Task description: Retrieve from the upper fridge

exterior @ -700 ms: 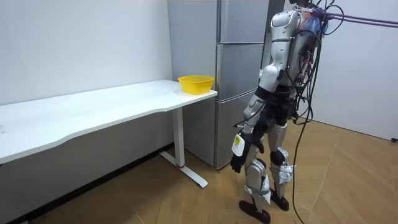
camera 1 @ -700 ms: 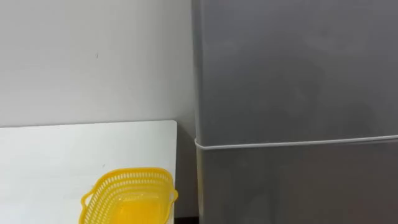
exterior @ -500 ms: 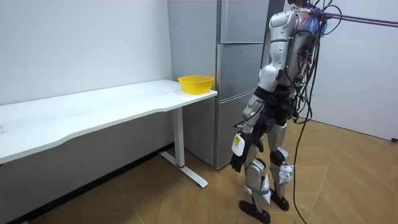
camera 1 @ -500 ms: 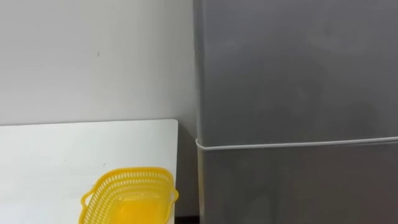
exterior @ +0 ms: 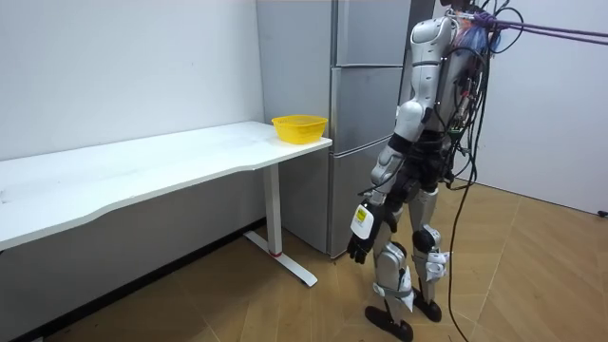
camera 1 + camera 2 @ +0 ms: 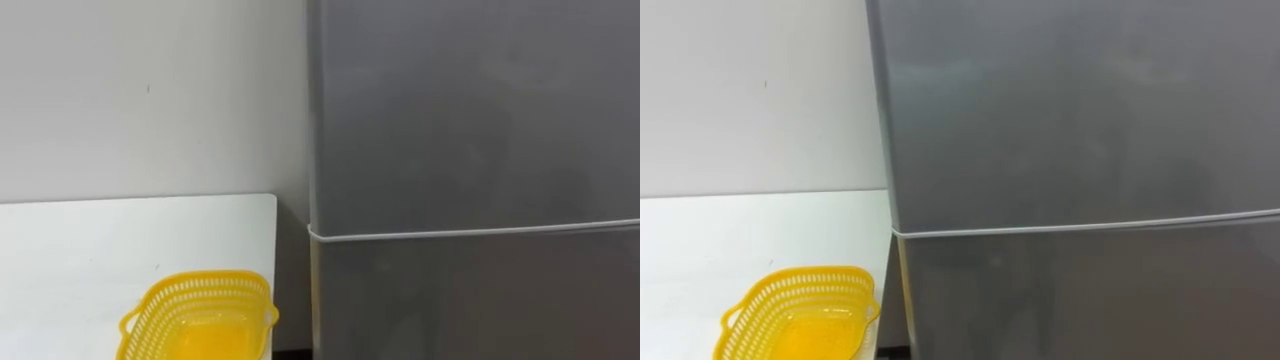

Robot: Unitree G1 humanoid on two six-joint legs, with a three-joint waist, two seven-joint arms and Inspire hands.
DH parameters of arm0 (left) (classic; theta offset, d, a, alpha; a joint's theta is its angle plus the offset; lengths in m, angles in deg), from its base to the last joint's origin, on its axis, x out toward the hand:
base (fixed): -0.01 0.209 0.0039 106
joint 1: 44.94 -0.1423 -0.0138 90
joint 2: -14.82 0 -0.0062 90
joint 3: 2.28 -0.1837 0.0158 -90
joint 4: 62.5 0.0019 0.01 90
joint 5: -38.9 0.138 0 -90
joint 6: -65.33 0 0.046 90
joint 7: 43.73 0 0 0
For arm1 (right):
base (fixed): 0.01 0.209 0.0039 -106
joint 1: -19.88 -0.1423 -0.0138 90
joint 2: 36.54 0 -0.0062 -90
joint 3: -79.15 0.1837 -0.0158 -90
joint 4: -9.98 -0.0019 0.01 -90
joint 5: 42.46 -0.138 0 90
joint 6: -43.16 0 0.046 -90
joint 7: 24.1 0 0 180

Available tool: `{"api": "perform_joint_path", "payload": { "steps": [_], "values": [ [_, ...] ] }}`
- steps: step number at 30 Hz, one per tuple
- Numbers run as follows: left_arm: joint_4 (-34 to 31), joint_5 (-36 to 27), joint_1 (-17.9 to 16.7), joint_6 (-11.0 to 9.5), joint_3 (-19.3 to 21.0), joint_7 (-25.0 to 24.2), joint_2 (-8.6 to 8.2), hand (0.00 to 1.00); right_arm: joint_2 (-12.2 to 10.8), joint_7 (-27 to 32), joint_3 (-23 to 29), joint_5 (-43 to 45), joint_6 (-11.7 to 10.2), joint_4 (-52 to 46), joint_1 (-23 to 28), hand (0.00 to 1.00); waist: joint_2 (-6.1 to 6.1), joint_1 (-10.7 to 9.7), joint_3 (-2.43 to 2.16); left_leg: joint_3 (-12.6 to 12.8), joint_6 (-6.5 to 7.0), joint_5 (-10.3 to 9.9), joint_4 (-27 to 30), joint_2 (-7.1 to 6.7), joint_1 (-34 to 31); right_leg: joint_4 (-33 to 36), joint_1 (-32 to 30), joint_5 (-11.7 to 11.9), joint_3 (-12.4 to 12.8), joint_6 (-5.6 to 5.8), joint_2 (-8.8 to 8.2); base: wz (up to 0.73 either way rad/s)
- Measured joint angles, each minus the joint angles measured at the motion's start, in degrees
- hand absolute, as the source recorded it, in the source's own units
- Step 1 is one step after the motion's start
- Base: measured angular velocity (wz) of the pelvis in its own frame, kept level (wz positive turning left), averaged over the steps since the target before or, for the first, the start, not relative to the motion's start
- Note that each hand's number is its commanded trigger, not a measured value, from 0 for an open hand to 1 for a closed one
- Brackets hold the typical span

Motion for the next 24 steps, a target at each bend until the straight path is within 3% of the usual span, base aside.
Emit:
{"api": "perform_joint_path", "payload": {
  "steps": [6, 9, 14, 16, 21, 24],
  "values": [
    [0.00, -10.68, 0.24, -0.79, 0.42, 3.83, 0.00, 0.00, -0.02, 0.11, 0.02, 0.25, 0.77, -0.18, 0.02, 0.00, -0.09, -0.03, 0.05, 0.01, 0.00, -0.03, -0.11, -0.06, -0.24, -0.09, -0.22, 0.00, 0.44, 0.01, 0.01, -0.02],
    [0.00, -17.13, 0.43, -1.85, 2.96, 5.95, -0.08, 0.00, -0.02, 0.21, 0.38, 0.69, 0.70, -0.29, 0.05, 0.00, -0.06, -0.03, 0.03, 0.02, 0.01, -0.03, -0.23, -0.13, -0.21, -0.21, -0.13, -0.01, 0.35, 0.03, -0.02, 0.00],
    [-0.02, -32.86, 0.44, -4.64, 5.65, 10.24, -0.31, 0.00, -0.11, 0.47, 0.80, 1.00, 0.67, -0.90, -0.07, 0.00, 0.32, -0.02, 0.06, -0.12, 0.01, -0.04, -0.25, -0.20, -0.16, -0.17, 0.04, -0.01, -0.38, 0.05, 0.07, 0.02],
    [-0.03, -36.59, 0.44, -5.12, 5.66, 11.35, -0.34, 0.00, -0.09, 0.58, 0.82, 0.99, 0.75, -0.85, -0.03, 0.00, 0.39, -0.03, 0.08, -0.19, 0.01, -0.04, -0.31, -0.22, -0.13, -0.14, 0.21, -0.01, -0.82, 0.05, 0.06, 0.05],
    [-0.01, -51.13, 0.46, -5.51, 10.59, 13.28, -0.33, 0.00, 0.06, 0.15, 2.04, 1.58, 1.32, -0.40, 0.04, 0.00, 0.74, 0.35, 0.33, -0.20, 0.02, -0.07, -0.64, -0.18, 0.92, 0.07, 0.90, -0.01, -0.89, 0.05, 0.05, 0.00],
    [-0.92, -60.71, 0.32, -5.52, 13.83, 14.65, -0.27, 0.00, 0.12, -0.23, 3.07, 1.66, 2.06, -0.37, -0.14, 0.00, 1.01, 0.46, 0.24, -0.21, 0.00, -0.04, -0.84, -0.21, 1.17, 0.15, 0.98, -0.01, -0.82, 0.05, 0.05, 0.00]
  ]
}}
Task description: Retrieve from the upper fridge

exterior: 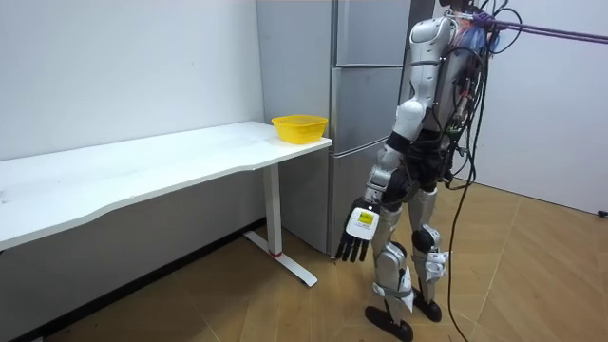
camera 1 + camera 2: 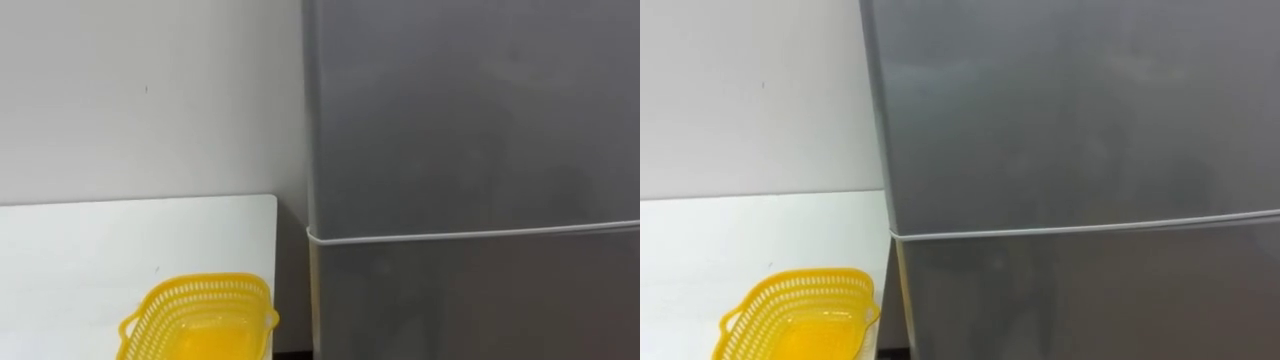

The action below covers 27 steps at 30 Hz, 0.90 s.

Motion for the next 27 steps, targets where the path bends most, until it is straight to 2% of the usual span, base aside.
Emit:
{"api": "perform_joint_path", "payload": {
  "steps": [3, 5, 7, 9, 11, 12, 14, 15, 17, 19, 20, 24, 26, 27],
  "values": [
    [-2.67, -11.07, -0.13, -1.19, 0.84, 1.71, 0.14, 0.00, 0.11, -0.04, 0.02, 0.00, -0.06, -0.18, 0.19, 0.00, 0.10, 0.09, 0.13, 0.03, -0.02, 0.01, 0.01, 0.00, 0.52, -0.03, 0.54, 0.00, -0.05, 0.00, 0.01, 0.00],
    [-7.20, -20.87, 0.36, -1.66, 2.60, 2.83, 0.13, 0.00, 0.20, -0.04, 0.98, 2.23, -0.01, -0.54, 0.05, 0.00, 0.41, 0.60, 0.06, -0.02, -0.01, 0.01, 0.11, 0.03, 0.43, -0.02, 0.49, -0.01, -0.04, -0.02, -0.02, 0.00],
    [-11.85, -25.60, 0.78, -3.17, 3.08, 4.15, 0.28, 0.00, 0.21, -0.04, 1.29, 4.74, 0.16, -1.81, 0.28, 0.00, 0.59, 1.00, -0.07, -0.17, -0.02, 0.01, 0.43, 0.07, -0.05, -0.03, 0.19, -0.02, 0.01, -0.04, -0.20, 0.02],
    [-15.72, -29.99, 2.27, -4.42, 5.24, 5.46, 0.35, 0.00, 0.29, -0.25, 2.06, 6.57, -0.03, -2.69, 0.23, 0.00, 0.75, 1.55, -0.19, -0.15, -0.04, 0.04, 0.59, 0.10, -0.40, 0.10, -0.40, 0.00, 0.20, -0.07, -0.18, -0.02],
    [-23.42, -34.85, 2.98, -6.19, 7.38, 8.00, 0.60, 0.00, 0.36, -0.23, 2.44, 7.83, -0.22, -2.78, 0.49, 0.00, 0.48, 2.53, -0.28, -0.08, -0.03, 0.04, 0.58, 0.10, -0.39, 0.22, -0.61, 0.00, 0.13, -0.07, -0.08, -0.05],
    [-25.41, -35.64, 3.15, -6.83, 7.50, 8.50, 0.78, 0.00, 0.36, -0.27, 2.63, 8.35, -0.23, -2.79, 0.58, 0.00, 0.33, 2.76, -0.28, -0.06, -0.03, 0.04, 0.56, 0.09, -0.40, 0.29, -0.72, 0.00, 0.11, -0.06, -0.10, -0.05],
    [-33.56, -37.47, 3.46, -8.73, 7.65, 10.01, 1.32, 0.00, 0.52, -0.71, 3.48, 9.44, -0.33, -3.97, 1.30, 0.00, 0.04, 3.25, -0.19, 0.06, -0.03, 0.04, 0.50, 0.13, -0.65, 1.06, -1.57, -0.03, 0.24, -0.04, -0.01, -0.06],
    [-35.74, -38.04, 3.43, -9.04, 7.69, 10.24, 1.41, 0.00, 0.54, -0.81, 3.72, 9.80, -0.42, -4.48, 1.63, 0.00, 0.04, 3.35, -0.18, 0.08, -0.02, 0.04, 0.51, 0.12, -0.72, 1.04, -1.63, -0.02, 0.34, -0.03, 0.02, -0.04],
    [-45.36, -38.65, 3.47, -9.98, 7.58, 11.30, 2.03, 0.00, 0.54, -1.24, 4.66, 11.90, -1.20, -4.42, 1.96, 0.00, -0.29, 3.39, -0.24, 0.06, 0.01, 0.02, 0.50, 0.05, -1.28, 1.08, -2.17, 0.00, 0.68, -0.03, -0.01, 0.00],
    [-51.70, -38.61, 3.53, -10.74, 7.51, 11.27, 2.90, 0.00, 0.52, -1.33, 5.03, 12.98, -1.32, -4.30, 2.00, 0.00, -0.47, 3.36, -0.27, 0.22, 0.02, 0.03, 0.36, 0.06, -1.44, 1.15, -2.32, 0.01, 1.13, -0.03, 0.01, -0.07],
    [-56.24, -37.90, 3.48, -10.77, 7.66, 12.07, 2.93, 0.00, 0.37, -1.41, 5.82, 13.77, -1.40, -4.36, 2.06, 0.00, -0.44, 3.62, -0.26, 0.24, 0.02, 0.03, 0.03, 0.06, -1.45, 1.17, -2.45, 0.01, 1.33, -0.03, 0.03, -0.10],
    [-64.78, -31.99, 1.46, -10.61, 7.66, 12.93, 2.91, 0.00, 0.24, -1.78, 8.08, 15.76, -1.48, -4.22, 2.49, 0.00, -0.43, 3.27, -0.26, -0.09, 0.01, 0.03, 0.17, 0.04, -2.41, 1.08, -2.72, 0.04, 1.01, -0.03, 0.06, 0.03],
    [-72.75, -26.38, 1.83, -10.68, 7.64, 11.07, 3.20, 0.00, 0.34, -2.29, 8.66, 17.73, -1.54, -4.49, 2.74, 0.00, -0.38, 3.23, -0.19, -0.28, 0.01, 0.05, 0.70, 0.04, -2.44, 1.08, -2.77, 0.04, 1.19, -0.03, 0.10, 0.06],
    [-74.07, -25.29, 2.18, -10.68, 7.51, 10.12, 3.70, 0.00, 0.37, -2.50, 8.85, 17.86, -1.59, -4.50, 2.73, 0.00, -0.21, 3.12, -0.13, -0.33, 0.01, 0.05, 0.80, 0.03, -2.42, 1.08, -2.60, 0.04, 1.24, -0.03, 0.10, 0.09]
  ]
}}
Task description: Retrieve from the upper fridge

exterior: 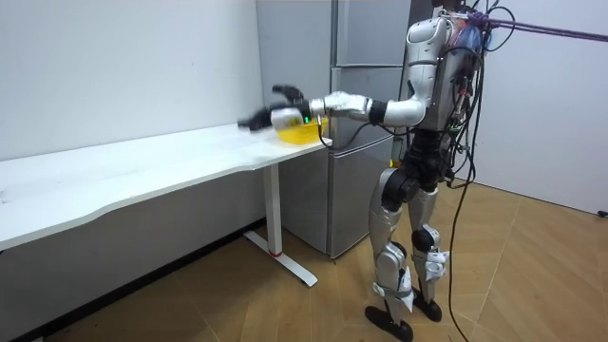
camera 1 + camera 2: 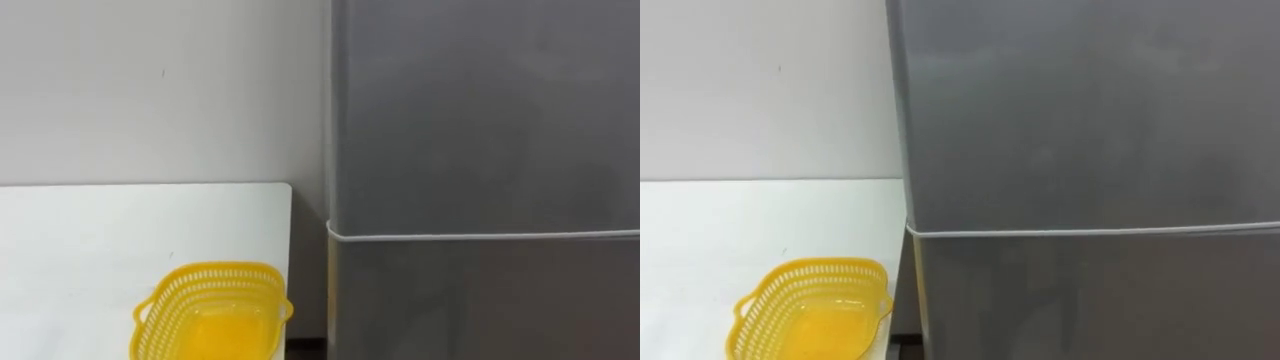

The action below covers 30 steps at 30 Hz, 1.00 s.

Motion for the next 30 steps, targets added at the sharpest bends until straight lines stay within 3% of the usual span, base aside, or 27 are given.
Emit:
{"api": "perform_joint_path", "payload": {
  "steps": [2, 5, 11, 16, 20, 24, 27, 30],
  "values": [
    [-3.61, 2.25, 1.40, 0.02, 0.07, -4.50, 3.18, 0.00, 0.04, -0.64, 1.67, 0.72, -0.76, 0.02, 0.42, 0.00, 0.56, -1.23, 0.00, -0.31, 0.06, -0.05, -0.28, -0.05, 0.13, -0.06, 0.24, 0.00, 0.07, 0.01, -0.02, 0.09],
    [-6.73, 5.20, 2.59, 0.13, 0.54, -10.31, 4.98, 0.00, 0.56, -1.05, 3.53, 1.08, -0.83, 0.36, 1.05, 0.00, 1.45, -2.47, 0.01, -0.32, 0.09, -0.08, -0.35, -0.05, -0.04, 0.01, 0.19, 0.00, 0.14, 0.01, 0.01, -0.03],
    [-12.68, 11.56, 6.11, 1.70, -0.48, -19.99, 5.11, 0.00, 1.64, -0.17, 3.41, 2.50, -0.21, 0.34, 1.51, 0.00, 2.41, -5.08, -0.21, -0.09, 0.06, -0.05, -0.01, 0.04, -0.76, 0.09, -0.43, 0.01, 0.18, 0.00, 0.07, 0.00],
    [-12.64, 15.11, 8.60, 3.34, -2.86, -25.92, 5.59, 0.00, 1.76, 0.92, 2.28, 4.29, 1.69, 2.02, 2.89, 0.00, 3.28, -5.53, 0.09, 0.13, 0.07, -0.06, -0.20, 0.03, -0.37, 0.07, -0.24, 0.01, 0.15, 0.01, 0.01, -0.03],
    [-12.44, 20.64, 9.38, 5.82, -4.93, -30.40, 5.90, 0.00, 1.91, 0.59, 2.23, 7.90, 3.26, 2.39, 3.73, 0.00, 3.82, -6.54, 0.23, 0.14, 0.08, -0.06, -0.10, 0.06, -0.49, 0.09, -0.31, 0.02, 0.40, 0.01, 0.02, 0.00],
    [-12.51, 21.17, 10.25, 8.42, -6.50, -34.33, 6.08, 0.00, 1.90, -0.72, 1.64, 10.35, 4.40, 2.15, 3.76, 0.00, 4.70, -6.82, 0.09, 0.42, 0.09, -0.06, 0.10, 0.21, -1.40, 0.95, -1.68, 0.00, 1.02, 0.00, -0.01, -0.06],
    [-12.70, 21.17, 10.79, 9.42, -7.65, -38.22, 6.80, 0.00, 1.93, -2.02, 0.97, 11.89, 5.61, 1.76, 3.51, 0.00, 5.13, -6.87, -0.17, 0.65, 0.10, -0.06, 0.11, 0.22, -1.54, 0.97, -1.94, 0.00, 1.51, 0.00, 0.01, -0.06],
    [-12.72, 21.06, 11.77, 10.13, -9.36, -41.10, 8.91, 0.00, 1.94, -2.56, 0.48, 12.04, 5.98, 1.31, 3.47, 0.00, 5.17, -6.95, -0.20, 0.64, 0.10, -0.06, 0.15, 0.23, -1.57, 0.97, -2.00, -0.01, 1.55, 0.00, 0.03, 0.00]
  ]
}}
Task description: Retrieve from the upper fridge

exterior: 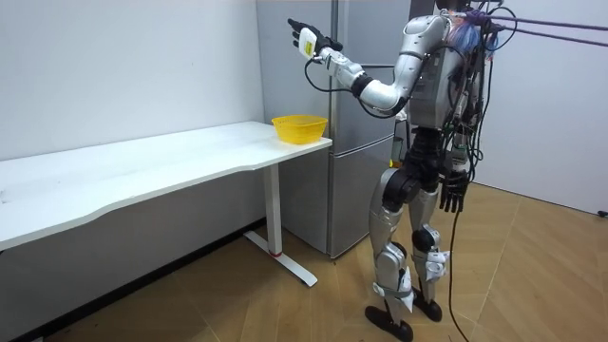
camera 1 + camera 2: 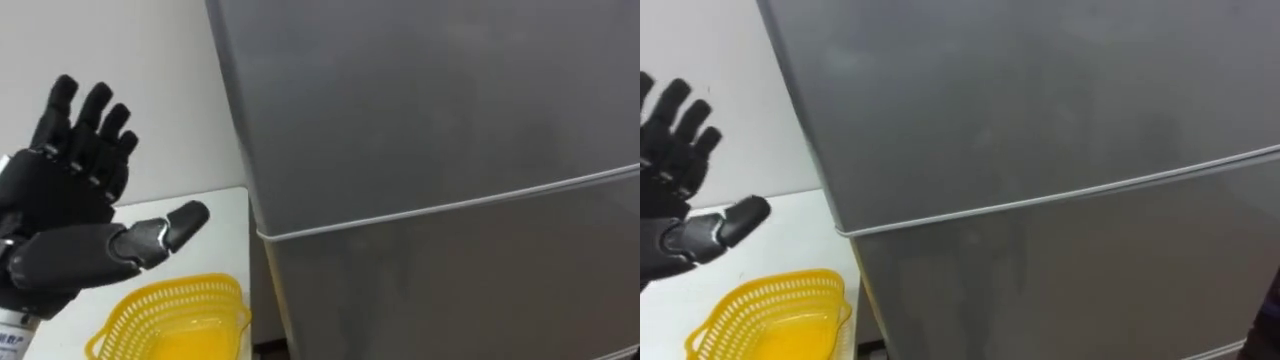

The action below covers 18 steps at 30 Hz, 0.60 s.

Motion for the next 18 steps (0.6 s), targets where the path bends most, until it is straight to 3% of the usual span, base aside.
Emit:
{"api": "perform_joint_path", "payload": {
  "steps": [3, 8, 14, 18],
  "values": [
    [-0.01, 0.04, 1.14, 0.75, -1.12, -2.97, 1.54, 0.00, 0.09, -0.06, -0.02, 0.75, 0.61, -0.79, -0.16, 0.00, -0.01, -0.09, 0.02, 0.00, 0.00, 0.00, 0.02, 0.00, 0.02, 0.00, 0.00, 0.00, 0.03, 0.00, 0.00, 0.00],
    [-0.01, 0.14, 3.27, 1.26, -2.24, -6.65, 1.62, 0.00, 0.51, -0.37, -0.70, 1.04, 1.09, -0.97, -0.48, 0.00, 0.19, -0.12, 0.27, 0.00, 0.02, 0.02, 0.01, -0.01, 0.32, 0.00, 0.15, -0.01, 0.12, -0.01, 0.01, 0.00],
    [-0.13, 0.17, 3.31, 2.05, -6.68, -9.86, 1.61, 0.00, 0.88, -0.82, -2.81, 0.76, 1.31, 0.34, -1.24, 0.00, 0.38, -0.15, 0.38, 0.10, 0.04, 0.10, -0.12, -0.04, 0.66, -0.10, 0.22, -0.03, 0.49, -0.02, -0.03, -0.01],
    [-0.13, 0.18, 3.31, 2.08, -7.06, -10.66, 1.59, 0.00, 1.23, -1.96, -2.85, 0.50, 1.63, 1.05, -1.90, 0.00, 0.37, -0.18, 0.38, 0.09, 0.07, 0.12, 0.03, -0.11, 0.69, -0.18, 0.26, -0.04, 0.59, -0.01, -0.09, -0.01]
  ]
}}
